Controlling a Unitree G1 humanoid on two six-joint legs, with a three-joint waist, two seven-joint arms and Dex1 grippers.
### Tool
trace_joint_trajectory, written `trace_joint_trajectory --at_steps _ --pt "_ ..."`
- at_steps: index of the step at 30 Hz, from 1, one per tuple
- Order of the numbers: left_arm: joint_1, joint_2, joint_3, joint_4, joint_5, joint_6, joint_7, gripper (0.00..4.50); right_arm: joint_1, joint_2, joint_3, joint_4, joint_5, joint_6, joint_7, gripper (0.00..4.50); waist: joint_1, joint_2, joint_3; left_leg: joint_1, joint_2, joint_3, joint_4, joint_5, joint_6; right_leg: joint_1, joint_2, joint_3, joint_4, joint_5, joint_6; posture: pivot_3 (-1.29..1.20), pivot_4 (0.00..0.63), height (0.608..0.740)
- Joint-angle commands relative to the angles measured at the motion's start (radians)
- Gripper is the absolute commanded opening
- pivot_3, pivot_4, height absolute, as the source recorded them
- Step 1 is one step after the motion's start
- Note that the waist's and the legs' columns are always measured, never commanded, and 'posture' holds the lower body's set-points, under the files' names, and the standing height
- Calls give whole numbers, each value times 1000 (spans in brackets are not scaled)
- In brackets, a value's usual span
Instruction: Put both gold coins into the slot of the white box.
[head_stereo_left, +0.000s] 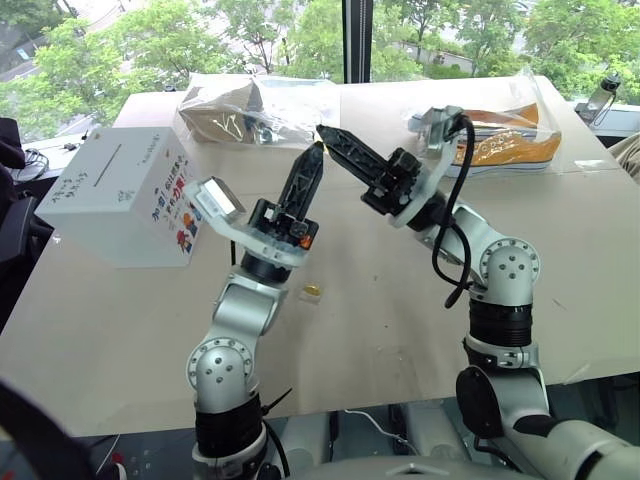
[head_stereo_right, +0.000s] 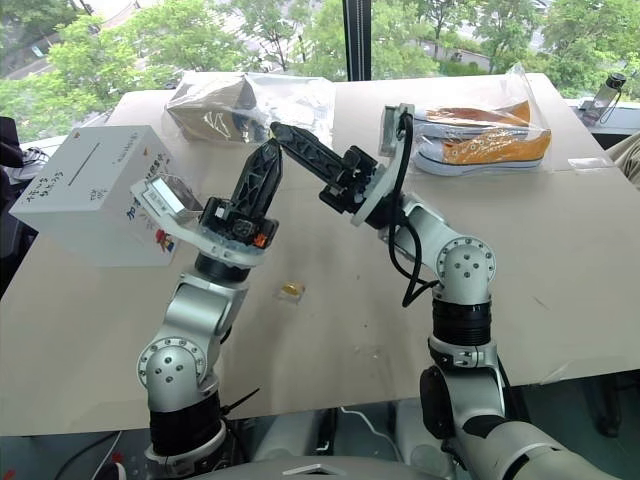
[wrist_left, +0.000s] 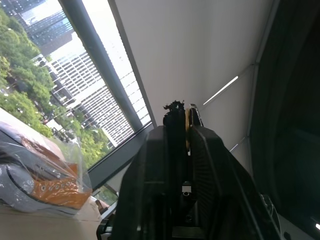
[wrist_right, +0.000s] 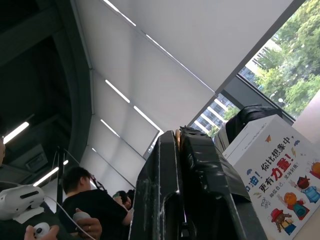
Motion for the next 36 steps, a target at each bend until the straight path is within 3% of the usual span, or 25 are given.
trace_joint_trajectory --at_steps 1,10,13,17,22,26,30,36 --pt "3 5 -17 -27 -15 -4 -7 23 -9 5 23 -39 17 -9 24 0 -1 0 0 0 0 0 0 0 0 0 0 0 0 0 0 0 150 740" --pt "-1 12 -24 -31 -22 -11 -23 23 8 -7 53 -45 -8 -6 46 0 0 0 0 0 0 0 0 0 0 0 0 0 -1 0 0 0 150 740" --pt "1 12 -19 -28 -22 -18 -24 0 7 0 45 -38 -3 -17 45 960 -1 0 0 0 0 0 0 0 0 0 0 0 -1 0 0 0 150 740" --pt "4 18 -7 -32 -15 -30 -23 0 -4 18 15 -12 -8 -53 -19 2808 0 0 0 0 0 0 -1 0 0 0 0 0 -1 0 0 0 150 740" --pt "-9 72 59 -59 17 -63 12 0 4 1 -14 -7 -23 -90 -27 2808 1 0 0 0 0 0 -1 0 0 0 0 0 -1 0 0 0 150 740" --pt "-51 177 145 -87 27 -73 109 0 14 -88 -2 -19 -89 -95 58 2808 1 0 1 0 1 -1 -1 0 0 0 0 0 -2 0 0 0 150 740" --pt "-197 502 233 -59 120 85 364 0 -46 -316 138 -8 -362 -194 339 2808 4 -2 4 -1 0 -2 -2 0 0 0 0 -2 -2 0 0 0 150 740" --pt "-277 847 325 34 184 303 534 0 -142 -425 249 77 -628 -437 622 2808 -17 -8 11 -1 0 -1 -5 0 0 -4 0 0 -1 -1 2 0 150 740"
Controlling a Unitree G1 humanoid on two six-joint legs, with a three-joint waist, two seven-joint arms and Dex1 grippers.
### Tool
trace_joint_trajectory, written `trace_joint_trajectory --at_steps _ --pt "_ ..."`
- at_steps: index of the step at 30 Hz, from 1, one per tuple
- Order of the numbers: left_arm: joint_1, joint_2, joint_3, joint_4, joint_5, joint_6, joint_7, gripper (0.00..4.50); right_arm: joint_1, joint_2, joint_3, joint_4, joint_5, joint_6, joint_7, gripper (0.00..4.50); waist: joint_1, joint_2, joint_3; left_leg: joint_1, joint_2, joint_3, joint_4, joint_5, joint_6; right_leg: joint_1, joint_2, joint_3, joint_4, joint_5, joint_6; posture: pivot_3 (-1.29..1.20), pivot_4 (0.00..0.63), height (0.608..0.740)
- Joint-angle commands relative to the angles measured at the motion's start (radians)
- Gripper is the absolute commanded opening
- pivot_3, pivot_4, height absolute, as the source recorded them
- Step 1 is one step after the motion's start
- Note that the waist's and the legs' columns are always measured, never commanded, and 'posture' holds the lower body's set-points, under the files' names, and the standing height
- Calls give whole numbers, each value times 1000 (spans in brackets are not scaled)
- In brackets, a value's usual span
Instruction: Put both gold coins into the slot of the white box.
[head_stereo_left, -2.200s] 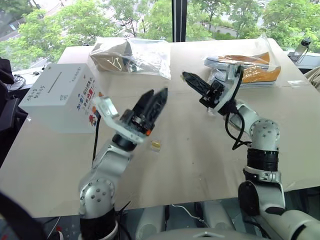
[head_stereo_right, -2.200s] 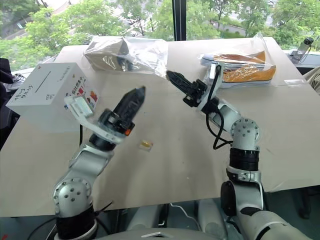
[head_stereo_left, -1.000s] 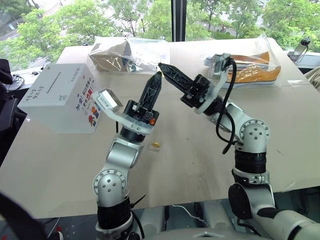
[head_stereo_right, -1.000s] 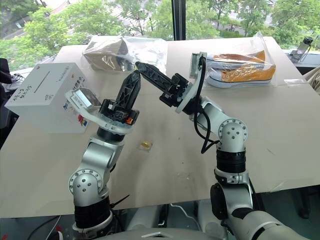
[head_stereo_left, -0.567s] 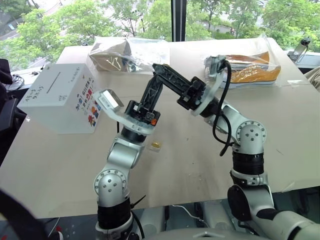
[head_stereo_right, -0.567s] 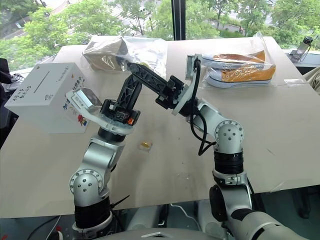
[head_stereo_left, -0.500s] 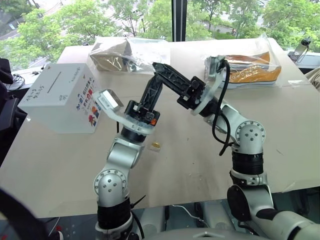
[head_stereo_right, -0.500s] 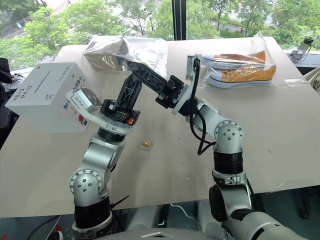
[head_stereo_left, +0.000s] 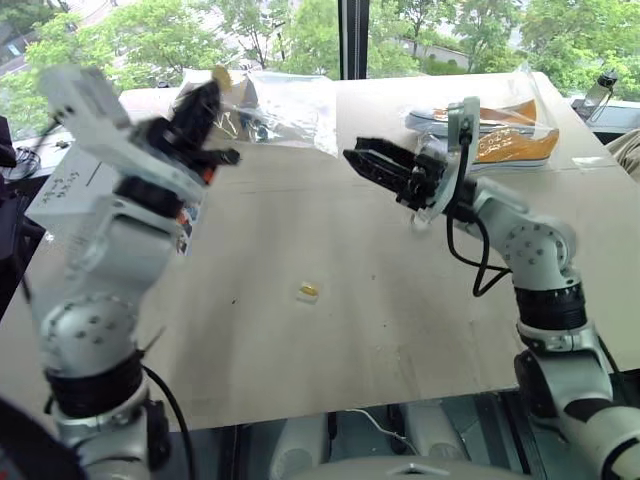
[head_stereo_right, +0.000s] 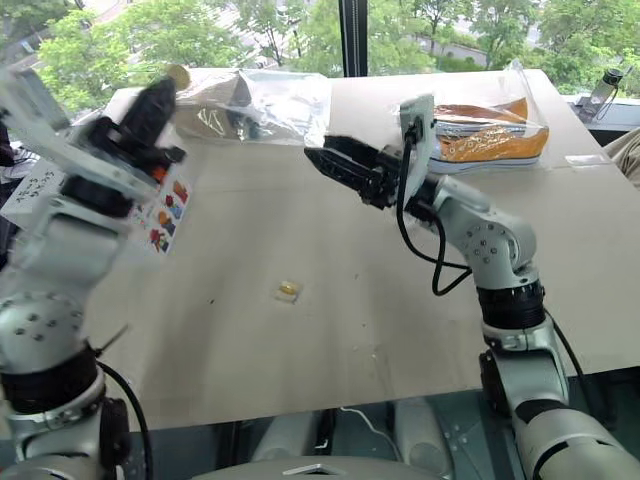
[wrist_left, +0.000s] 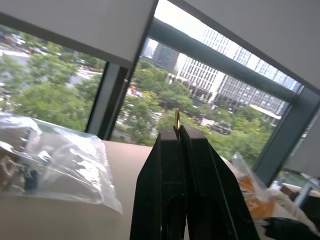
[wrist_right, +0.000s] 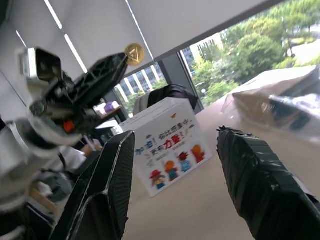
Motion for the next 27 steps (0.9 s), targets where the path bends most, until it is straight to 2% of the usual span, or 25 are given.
trace_joint_trajectory --at_steps 1,6,9,11,18,27 --pt "-16 142 86 47 57 128 90 0 -34 -30 50 23 -134 -160 167 2808 -3 0 0 0 0 0 -2 0 0 -1 0 0 0 0 0 0 150 740" --pt "19 250 169 79 60 269 130 0 -45 -11 45 63 -180 -229 248 2808 -2 -1 0 -10 0 0 -3 3 -6 -13 -3 -1 1 -1 1 0 150 740" --pt "61 295 252 123 -9 403 174 0 -47 11 29 70 -174 -234 265 2808 -4 -1 0 -19 -1 0 -2 3 -6 -20 -6 -1 2 -1 1 0 150 740" --pt "90 321 269 116 34 432 152 0 -45 18 27 73 -181 -236 270 2808 -3 -1 0 -20 -1 0 -2 3 -6 -21 -8 0 2 0 1 0 150 740" --pt "141 347 301 121 146 494 89 0 -42 34 18 91 -204 -246 275 2808 3 -1 0 -19 -2 0 -2 2 -8 -21 -8 0 3 0 1 0 150 740" --pt "161 291 324 151 252 485 -20 0 -40 43 12 83 -205 -233 273 2808 -1 -1 0 -19 -2 1 -2 2 -8 -22 -11 1 4 0 1 0 150 740"
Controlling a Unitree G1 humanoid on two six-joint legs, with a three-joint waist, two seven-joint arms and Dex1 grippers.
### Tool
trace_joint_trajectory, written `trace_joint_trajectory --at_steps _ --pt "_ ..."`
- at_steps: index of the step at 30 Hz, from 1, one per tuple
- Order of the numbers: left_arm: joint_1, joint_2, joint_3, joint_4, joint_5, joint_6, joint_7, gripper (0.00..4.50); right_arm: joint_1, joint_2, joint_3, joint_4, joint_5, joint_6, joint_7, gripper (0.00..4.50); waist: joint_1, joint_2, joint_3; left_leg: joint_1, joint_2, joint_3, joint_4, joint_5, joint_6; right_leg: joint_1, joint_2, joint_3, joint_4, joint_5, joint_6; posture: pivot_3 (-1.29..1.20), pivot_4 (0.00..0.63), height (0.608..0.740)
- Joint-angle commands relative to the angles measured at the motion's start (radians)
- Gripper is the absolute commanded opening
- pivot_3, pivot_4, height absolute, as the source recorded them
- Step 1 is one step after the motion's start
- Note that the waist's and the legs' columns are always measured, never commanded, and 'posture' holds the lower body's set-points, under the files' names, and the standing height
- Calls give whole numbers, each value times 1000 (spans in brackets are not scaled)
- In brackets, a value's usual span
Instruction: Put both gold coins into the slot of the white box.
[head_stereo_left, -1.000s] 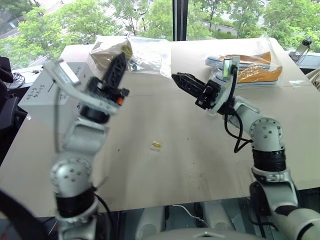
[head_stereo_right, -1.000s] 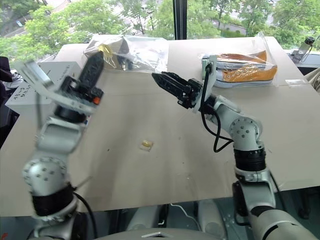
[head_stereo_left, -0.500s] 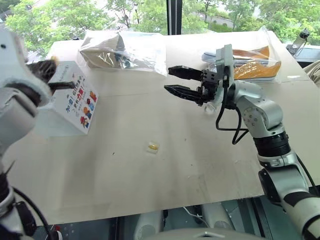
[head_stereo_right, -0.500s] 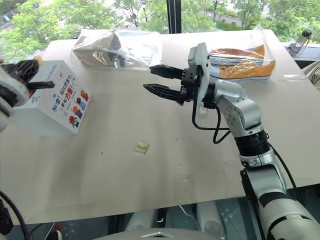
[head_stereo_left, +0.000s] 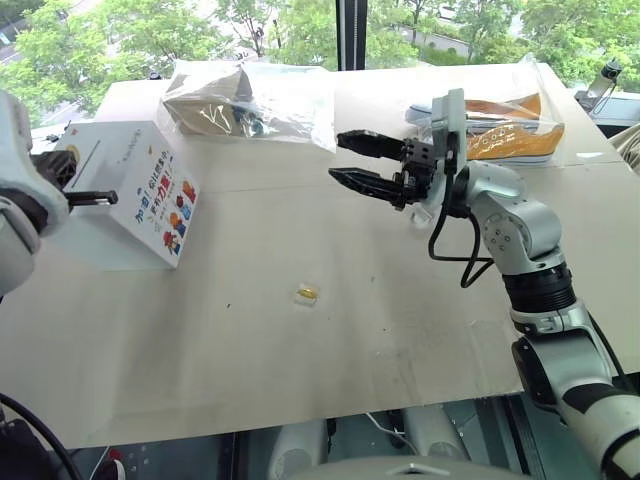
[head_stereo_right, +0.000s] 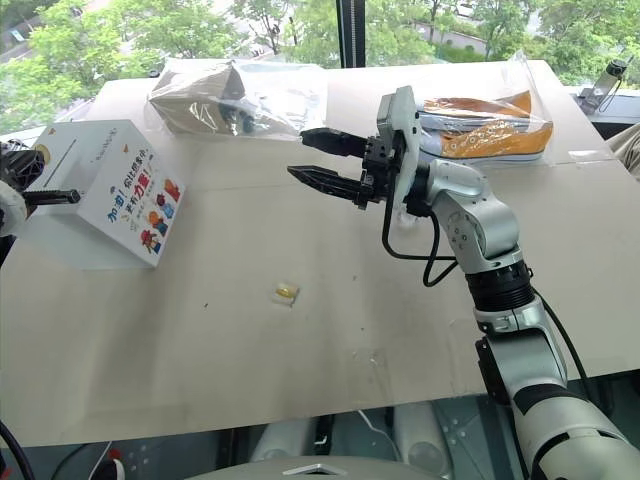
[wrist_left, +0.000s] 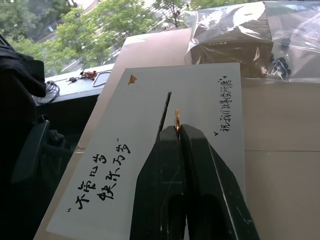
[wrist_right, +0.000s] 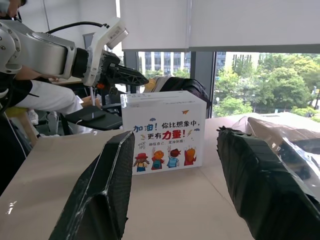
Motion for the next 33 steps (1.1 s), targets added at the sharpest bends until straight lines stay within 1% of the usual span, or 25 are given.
trace_joint_trajectory --at_steps 1,7,16,30,33 --pt "-5 -18 39 8 62 -21 -41 0 -18 7 -25 -37 8 -2 6 2808 0 0 0 0 0 0 0 0 0 0 0 0 0 0 0 0 150 740" --pt "5 -56 22 25 162 -30 -97 0 -14 4 -28 -48 7 6 2 2808 -1 0 0 0 0 0 0 0 0 0 -1 0 1 0 0 0 150 740" --pt "3 -107 35 29 262 -20 -166 0 -8 3 -30 -47 3 5 3 2808 -1 0 0 0 0 0 1 0 0 0 -1 0 2 0 0 0 150 740" --pt "-11 -162 54 25 341 2 -238 0 3 10 -33 -41 -9 -4 6 2808 -2 -1 -1 1 -2 1 3 0 0 -1 -2 2 8 0 0 0 150 740" --pt "-20 -174 60 29 349 4 -246 866 4 9 -34 -39 -11 -6 6 2874 -1 -1 -1 1 -2 1 4 0 0 -2 -3 2 11 0 0 0 150 740"
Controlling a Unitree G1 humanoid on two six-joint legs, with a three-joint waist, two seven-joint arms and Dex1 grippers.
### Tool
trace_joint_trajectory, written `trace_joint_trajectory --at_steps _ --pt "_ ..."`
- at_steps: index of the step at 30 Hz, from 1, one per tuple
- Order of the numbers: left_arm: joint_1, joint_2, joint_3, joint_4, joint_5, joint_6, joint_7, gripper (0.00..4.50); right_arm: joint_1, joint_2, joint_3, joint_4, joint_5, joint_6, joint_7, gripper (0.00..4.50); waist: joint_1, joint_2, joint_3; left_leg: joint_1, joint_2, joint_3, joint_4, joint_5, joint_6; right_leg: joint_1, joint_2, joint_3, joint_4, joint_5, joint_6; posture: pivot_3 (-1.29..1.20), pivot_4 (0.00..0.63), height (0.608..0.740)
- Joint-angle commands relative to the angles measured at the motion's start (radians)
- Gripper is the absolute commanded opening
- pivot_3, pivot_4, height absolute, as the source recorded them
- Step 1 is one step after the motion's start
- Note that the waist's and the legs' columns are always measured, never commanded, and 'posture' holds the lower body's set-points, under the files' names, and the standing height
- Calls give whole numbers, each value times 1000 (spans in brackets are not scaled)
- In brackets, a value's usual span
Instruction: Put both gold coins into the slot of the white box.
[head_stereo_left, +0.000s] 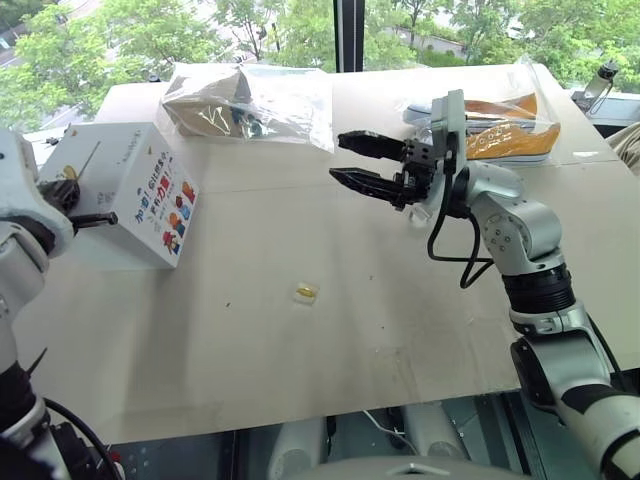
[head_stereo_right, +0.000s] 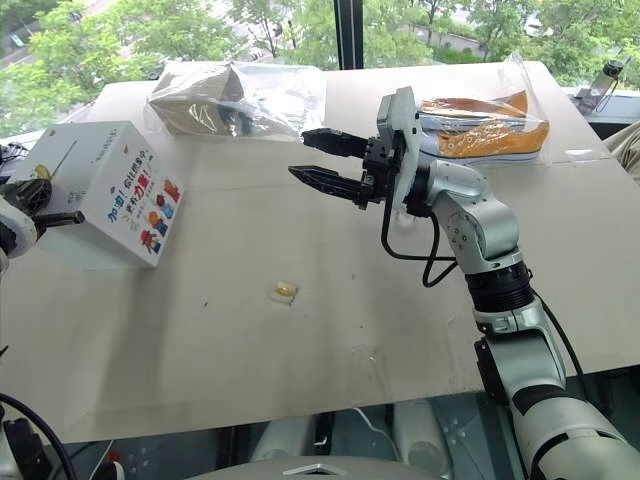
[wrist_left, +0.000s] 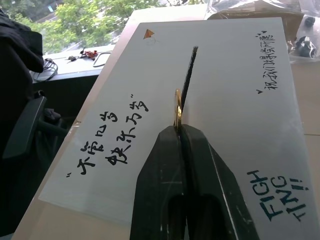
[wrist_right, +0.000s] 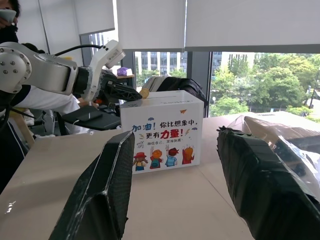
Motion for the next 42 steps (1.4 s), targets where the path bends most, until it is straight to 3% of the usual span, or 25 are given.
trace_joint_trajectory --at_steps 1,5,10,14,17,20,22,26,28,35,42 --pt "-16 -1 36 -8 34 3 -9 1331 -5 4 -26 -33 4 -21 7 2874 0 0 0 0 0 0 0 0 0 0 0 0 1 0 0 0 150 740" --pt "-14 -1 26 1 83 -20 -16 3280 -5 5 -28 -32 1 -22 7 2874 -1 0 0 1 -1 0 1 0 -1 0 0 0 3 0 0 0 150 740" --pt "-50 -26 27 -41 97 -156 -93 3280 -2 4 -33 -32 0 -18 7 2874 0 -1 -1 1 -1 0 1 1 -1 0 0 0 4 0 0 0 150 740" --pt "-44 -106 38 -156 -31 -265 -249 3280 25 -3 -28 -35 -1 -3 9 2874 2 -3 -2 0 -1 0 1 1 -1 0 -1 0 4 0 0 0 150 740" --pt "118 -138 79 -308 -244 -230 -440 3280 94 -11 33 -27 -62 -38 30 2874 -3 -4 -3 0 -1 2 1 1 -1 0 -2 3 2 0 0 0 150 740" --pt "331 -100 110 -402 -287 -229 -573 3280 168 2 108 -15 -142 -92 30 2874 -14 -4 -3 1 -1 3 0 1 -1 -3 -1 6 2 0 0 0 150 740" --pt "436 -79 118 -425 -256 -252 -626 3280 208 14 140 -6 -176 -123 33 2874 -13 -4 -3 0 0 3 0 1 -1 -4 0 6 4 0 0 0 150 740" --pt "703 -10 57 -423 -58 -338 -760 3280 272 48 220 16 -255 -169 25 2874 -9 -3 -3 5 1 4 0 -1 2 -2 3 5 6 1 -2 0 150 740" --pt "782 -46 14 -393 2 -419 -798 3280 286 87 269 56 -298 -195 14 2874 -7 -3 -3 5 1 4 1 -1 2 -2 8 4 6 1 -3 0 150 740" --pt "821 -204 1 -340 24 -630 -879 3280 305 171 315 163 -379 -261 -31 2874 1 -4 -4 18 2 2 3 -1 2 15 8 1 2 -1 -7 0 150 740" --pt "820 -229 -11 -327 18 -669 -889 3280 295 203 306 221 -419 -285 -59 2874 -3 -5 -4 19 3 2 3 -1 2 15 9 1 2 0 -6 0 150 740"
